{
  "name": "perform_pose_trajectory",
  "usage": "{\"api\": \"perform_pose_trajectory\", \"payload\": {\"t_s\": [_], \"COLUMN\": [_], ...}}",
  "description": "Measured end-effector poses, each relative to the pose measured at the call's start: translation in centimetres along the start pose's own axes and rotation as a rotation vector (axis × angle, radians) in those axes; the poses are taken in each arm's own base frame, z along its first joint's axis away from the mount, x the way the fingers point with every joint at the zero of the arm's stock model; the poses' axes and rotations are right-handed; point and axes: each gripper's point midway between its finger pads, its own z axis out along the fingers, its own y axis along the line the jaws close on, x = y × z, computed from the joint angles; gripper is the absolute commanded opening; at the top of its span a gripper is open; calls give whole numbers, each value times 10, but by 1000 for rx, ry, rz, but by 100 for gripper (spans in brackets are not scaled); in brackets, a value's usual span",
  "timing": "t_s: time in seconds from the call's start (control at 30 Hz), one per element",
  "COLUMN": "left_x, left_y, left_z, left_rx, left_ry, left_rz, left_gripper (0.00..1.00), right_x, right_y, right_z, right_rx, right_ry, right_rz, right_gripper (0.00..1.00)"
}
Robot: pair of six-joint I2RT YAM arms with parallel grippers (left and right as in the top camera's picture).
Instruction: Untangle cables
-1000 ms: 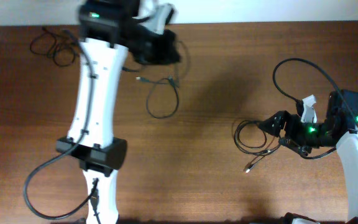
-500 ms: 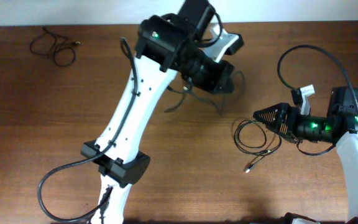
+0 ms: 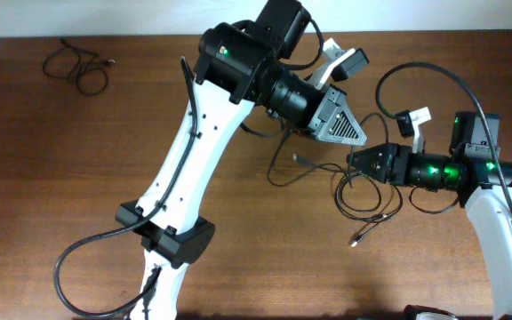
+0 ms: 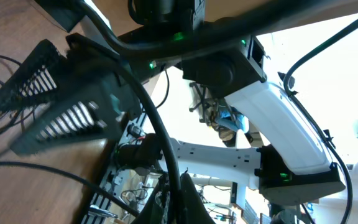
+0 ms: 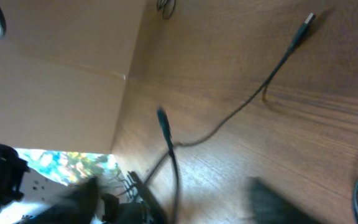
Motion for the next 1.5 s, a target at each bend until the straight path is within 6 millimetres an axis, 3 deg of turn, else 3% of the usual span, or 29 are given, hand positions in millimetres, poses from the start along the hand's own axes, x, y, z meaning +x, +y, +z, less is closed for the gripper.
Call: {"api": "perform_pose_trajectory", "payload": {"t_s": [0.07, 0.3, 0.4, 0.5, 0.6, 0.7, 0.83, 0.93, 1.0, 1.2, 1.5], "left_x": [0, -1, -8, -16, -17, -17, -16, -15, -12, 11, 45], "left_y": [-2, -3, 24, 69, 99, 119, 136, 145, 151, 189, 248], "left_z": [0, -2, -18, -44, -62, -75, -85, -90, -90, -81, -26], "left_rx": [11, 25, -93, -304, -480, -608, -766, -876, -916, -975, -893], "left_ry": [1, -3, -48, -106, -129, -141, -136, -126, -112, 41, 267], "left_rz": [-2, -8, -28, -61, -78, -86, -78, -63, -66, -102, -52], "left_gripper": [0, 0, 1, 17, 31, 42, 72, 80, 86, 87, 86], "right_x": [-1, -2, 1, 4, 6, 5, 7, 7, 7, 3, -7], "right_y": [0, -12, -22, -34, -43, -50, -54, -55, -55, -70, -98], "right_z": [0, -1, -2, -3, -6, -8, -10, -10, -10, -16, -39], "right_rx": [1, 71, 140, 219, 277, 317, 338, 342, 345, 430, 554], "right_ry": [-4, -11, -10, -10, -17, -28, -31, -32, -36, -99, -255], "right_rz": [0, 73, 129, 195, 226, 247, 274, 293, 321, 447, 677], "right_gripper": [4, 4, 4, 4, 4, 4, 4, 4, 4, 4, 4]}}
